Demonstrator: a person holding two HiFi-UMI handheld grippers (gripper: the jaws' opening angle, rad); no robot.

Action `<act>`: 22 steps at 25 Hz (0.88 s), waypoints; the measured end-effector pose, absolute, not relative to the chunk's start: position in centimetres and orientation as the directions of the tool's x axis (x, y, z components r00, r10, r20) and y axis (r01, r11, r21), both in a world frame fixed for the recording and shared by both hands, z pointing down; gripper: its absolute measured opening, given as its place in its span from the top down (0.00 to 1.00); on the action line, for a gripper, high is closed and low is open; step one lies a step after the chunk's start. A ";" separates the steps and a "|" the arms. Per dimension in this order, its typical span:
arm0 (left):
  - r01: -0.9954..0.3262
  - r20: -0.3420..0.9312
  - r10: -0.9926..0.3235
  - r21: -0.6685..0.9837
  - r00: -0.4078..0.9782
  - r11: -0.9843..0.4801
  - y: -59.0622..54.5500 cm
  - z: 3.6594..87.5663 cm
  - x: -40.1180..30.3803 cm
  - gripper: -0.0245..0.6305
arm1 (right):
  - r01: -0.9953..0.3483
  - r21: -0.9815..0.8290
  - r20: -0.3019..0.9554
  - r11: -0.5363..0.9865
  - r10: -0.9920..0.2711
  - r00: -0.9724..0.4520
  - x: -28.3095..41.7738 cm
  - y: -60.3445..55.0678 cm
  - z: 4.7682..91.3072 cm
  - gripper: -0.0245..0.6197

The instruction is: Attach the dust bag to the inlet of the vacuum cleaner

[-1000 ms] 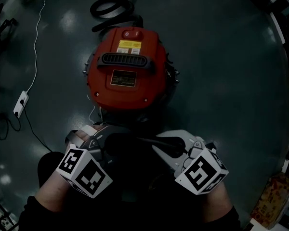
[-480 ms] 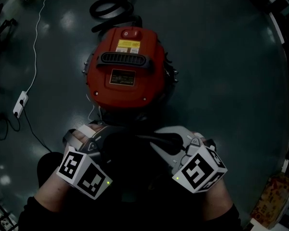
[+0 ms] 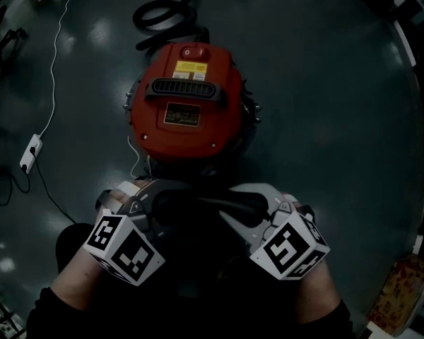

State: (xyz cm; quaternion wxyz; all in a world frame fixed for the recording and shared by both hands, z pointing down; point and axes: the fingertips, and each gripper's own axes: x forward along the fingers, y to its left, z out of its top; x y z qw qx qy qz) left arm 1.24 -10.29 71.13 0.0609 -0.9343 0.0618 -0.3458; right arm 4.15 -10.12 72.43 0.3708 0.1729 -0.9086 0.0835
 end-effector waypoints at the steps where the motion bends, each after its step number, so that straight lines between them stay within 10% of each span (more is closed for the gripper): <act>1: -0.076 0.638 -0.158 -0.155 0.753 -0.985 -10.3 71.0 1.2 0.78 | -0.376 -0.027 0.709 0.926 -0.247 -0.661 4.2 -10.0 72.6 0.72; 22: -0.090 0.602 -0.131 -0.097 0.787 -0.991 -11.1 64.7 1.3 0.72 | -0.446 -0.012 0.688 0.895 -0.316 -0.653 3.8 -9.2 65.3 0.62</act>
